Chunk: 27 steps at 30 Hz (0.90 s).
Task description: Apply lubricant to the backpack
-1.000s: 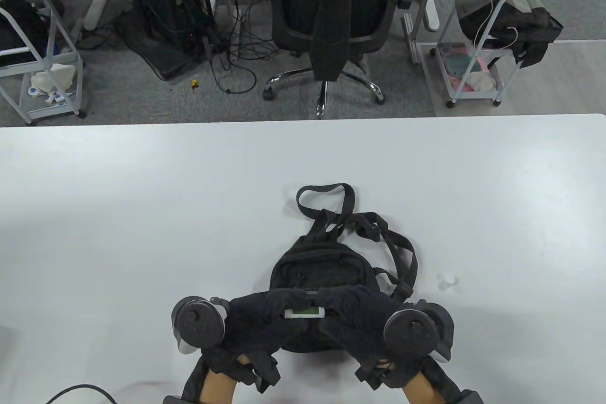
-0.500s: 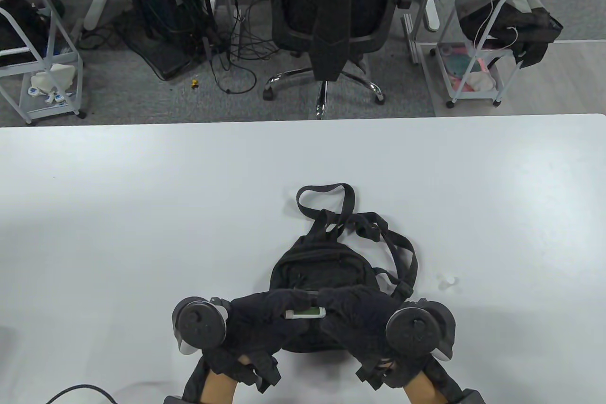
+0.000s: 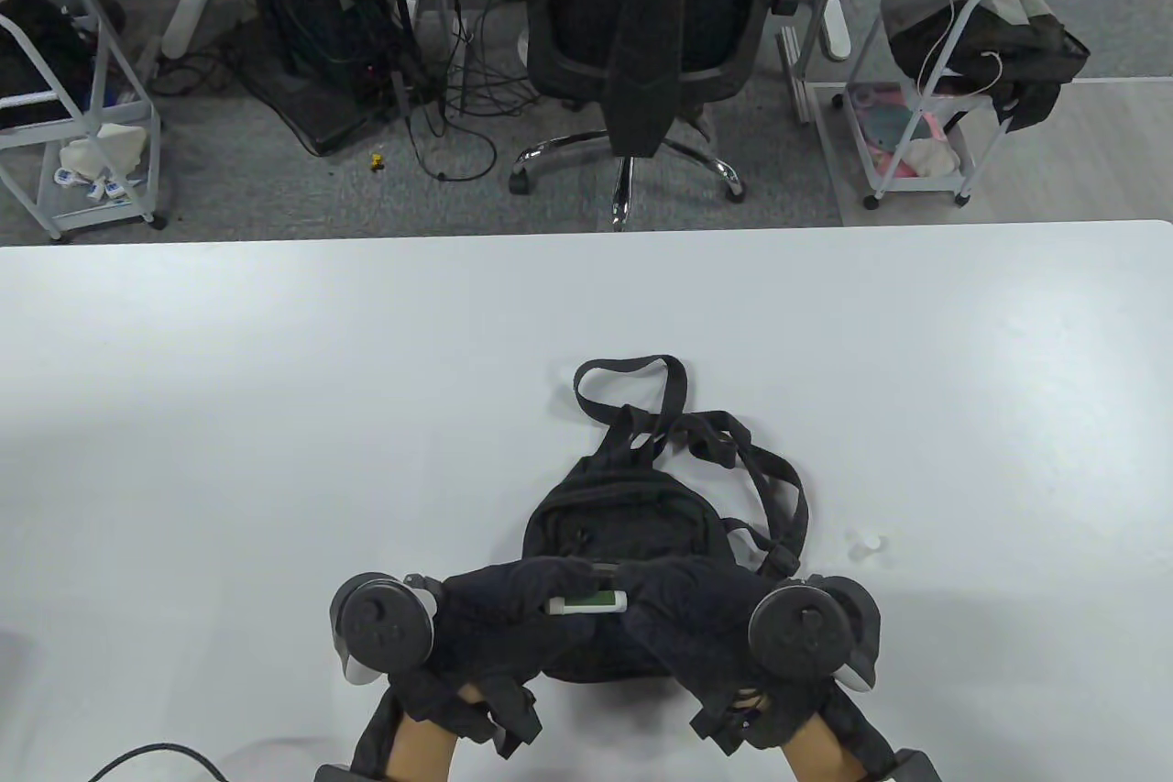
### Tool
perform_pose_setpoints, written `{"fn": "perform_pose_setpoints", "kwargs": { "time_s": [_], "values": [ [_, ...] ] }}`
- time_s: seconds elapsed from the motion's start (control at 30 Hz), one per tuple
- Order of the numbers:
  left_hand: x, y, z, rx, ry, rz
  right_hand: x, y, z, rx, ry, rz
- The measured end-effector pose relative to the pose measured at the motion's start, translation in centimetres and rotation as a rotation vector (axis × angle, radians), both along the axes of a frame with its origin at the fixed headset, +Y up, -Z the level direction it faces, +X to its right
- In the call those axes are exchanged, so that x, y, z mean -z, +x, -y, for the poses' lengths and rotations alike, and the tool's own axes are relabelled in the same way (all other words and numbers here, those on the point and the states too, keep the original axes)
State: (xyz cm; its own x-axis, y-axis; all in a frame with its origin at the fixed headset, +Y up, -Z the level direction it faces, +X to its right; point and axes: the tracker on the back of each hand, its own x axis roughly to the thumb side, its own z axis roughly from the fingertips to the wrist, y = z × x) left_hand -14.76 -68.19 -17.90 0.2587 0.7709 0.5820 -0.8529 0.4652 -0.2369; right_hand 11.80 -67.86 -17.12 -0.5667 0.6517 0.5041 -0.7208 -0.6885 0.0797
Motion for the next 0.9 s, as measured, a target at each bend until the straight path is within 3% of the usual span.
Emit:
{"fn": "perform_pose_setpoints", "kwargs": {
  "time_s": [0.23, 0.37, 0.9],
  "values": [
    [0.03, -0.04, 0.03, -0.001, -0.004, -0.001, -0.17, -0.01, -0.14, -0.016, 0.034, 0.024],
    [-0.02, 0.07, 0.04, 0.002, -0.002, 0.0, 0.13, 0.1, 0.21, 0.006, -0.011, -0.004],
    [-0.02, -0.02, 0.05, -0.002, -0.003, 0.004, 0.14, -0.33, 0.46, -0.021, -0.015, -0.013]
  ]
}}
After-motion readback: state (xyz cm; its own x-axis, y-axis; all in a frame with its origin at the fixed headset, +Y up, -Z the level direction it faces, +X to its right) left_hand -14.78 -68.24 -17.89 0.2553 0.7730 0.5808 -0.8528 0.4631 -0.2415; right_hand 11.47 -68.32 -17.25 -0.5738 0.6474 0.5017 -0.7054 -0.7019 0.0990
